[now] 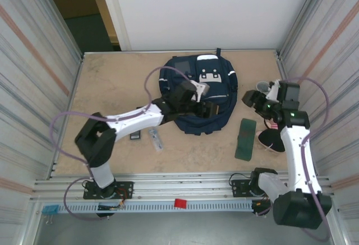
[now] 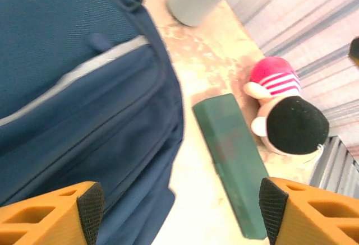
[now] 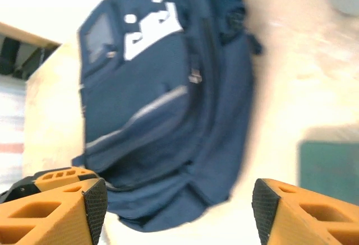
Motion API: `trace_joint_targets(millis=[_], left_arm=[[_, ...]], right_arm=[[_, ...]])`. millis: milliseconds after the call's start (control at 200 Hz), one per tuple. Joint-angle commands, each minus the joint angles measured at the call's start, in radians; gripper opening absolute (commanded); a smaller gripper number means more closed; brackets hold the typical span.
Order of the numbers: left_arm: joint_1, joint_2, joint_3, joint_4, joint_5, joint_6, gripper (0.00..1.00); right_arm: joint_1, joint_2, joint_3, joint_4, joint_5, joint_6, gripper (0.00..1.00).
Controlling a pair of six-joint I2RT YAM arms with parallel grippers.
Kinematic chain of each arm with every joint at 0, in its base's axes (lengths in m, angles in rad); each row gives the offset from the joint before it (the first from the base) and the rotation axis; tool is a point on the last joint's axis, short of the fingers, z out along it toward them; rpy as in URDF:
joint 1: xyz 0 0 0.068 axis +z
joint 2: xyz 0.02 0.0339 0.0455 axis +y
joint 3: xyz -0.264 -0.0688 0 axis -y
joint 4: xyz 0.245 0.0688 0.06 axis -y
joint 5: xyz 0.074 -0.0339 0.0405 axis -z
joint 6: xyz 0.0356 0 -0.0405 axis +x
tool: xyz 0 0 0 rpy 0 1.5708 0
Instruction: Pack the student bag
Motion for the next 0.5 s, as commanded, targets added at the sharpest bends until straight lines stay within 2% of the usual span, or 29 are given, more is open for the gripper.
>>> trace_joint_targets(millis=[0, 246, 496], left_arm=[[-0.019, 0.114, 0.083, 0.013, 0.071, -0.026, 0.75], [0.001, 0.253, 0.112, -0.016, 0.044, -0.012, 0.76], [0.067, 0.185, -0.019, -0.042, -0.027, 0.023, 0.76]], right_arm=[[-0.064, -0.013, -0.1, -0.153, 0.019, -0.021, 0.71], [-0.071, 0.005, -0.218, -0.098, 0.054, 0.014, 0.73], [-0.07, 0.002, -0.248, -0.09, 0.107, 0.044, 0.75]])
